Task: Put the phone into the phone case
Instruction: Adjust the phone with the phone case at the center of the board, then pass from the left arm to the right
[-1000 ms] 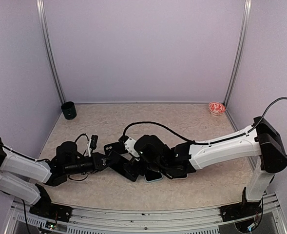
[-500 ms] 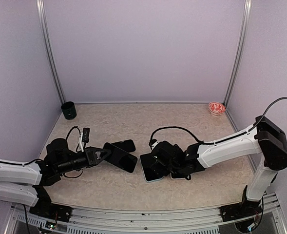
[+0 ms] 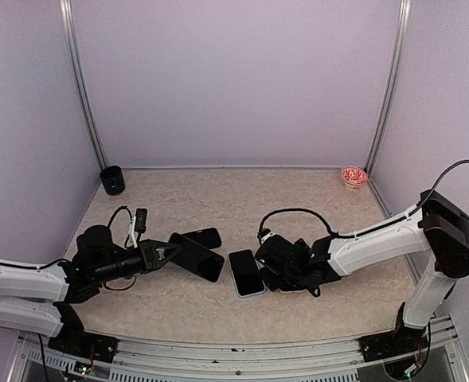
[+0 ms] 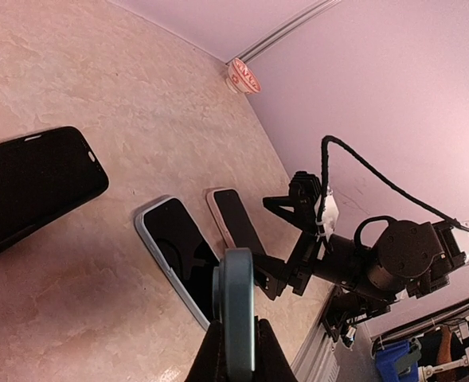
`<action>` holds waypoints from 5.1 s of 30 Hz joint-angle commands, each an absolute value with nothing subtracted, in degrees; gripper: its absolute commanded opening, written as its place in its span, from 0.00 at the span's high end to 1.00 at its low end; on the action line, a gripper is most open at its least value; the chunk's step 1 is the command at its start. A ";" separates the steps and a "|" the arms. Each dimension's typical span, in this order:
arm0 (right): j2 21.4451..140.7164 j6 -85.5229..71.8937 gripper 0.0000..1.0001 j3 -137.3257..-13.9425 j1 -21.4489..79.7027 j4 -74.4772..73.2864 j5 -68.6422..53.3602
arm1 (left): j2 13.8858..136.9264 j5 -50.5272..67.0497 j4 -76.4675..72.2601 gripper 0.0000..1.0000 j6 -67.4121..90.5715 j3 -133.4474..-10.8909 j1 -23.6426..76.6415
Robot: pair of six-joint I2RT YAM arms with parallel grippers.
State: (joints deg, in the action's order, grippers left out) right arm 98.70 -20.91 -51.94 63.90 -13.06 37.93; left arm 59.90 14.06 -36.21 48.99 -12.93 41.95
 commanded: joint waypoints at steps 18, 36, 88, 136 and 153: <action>100.46 -18.31 0.00 -50.55 63.80 -9.28 29.40 | 61.49 13.62 -39.98 1.00 48.69 -15.99 41.75; 101.76 -16.79 0.00 -51.97 64.78 -8.38 27.93 | 63.02 14.33 -40.31 1.00 48.90 -17.23 41.75; 63.81 -32.11 0.01 -38.41 55.72 25.04 -22.80 | 84.33 21.50 -84.09 1.00 50.68 -28.92 51.53; 68.01 -35.17 1.00 -35.60 55.63 34.67 -26.25 | 93.29 19.08 -89.54 0.96 54.57 -31.39 52.64; 64.62 -32.26 1.00 -37.00 54.15 24.99 -20.48 | 82.45 9.58 -75.68 0.27 51.91 -20.62 47.78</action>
State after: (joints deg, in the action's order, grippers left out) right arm 67.26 -34.74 -35.07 54.92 27.86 -24.14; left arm 87.39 14.85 -83.77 53.91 -23.05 49.15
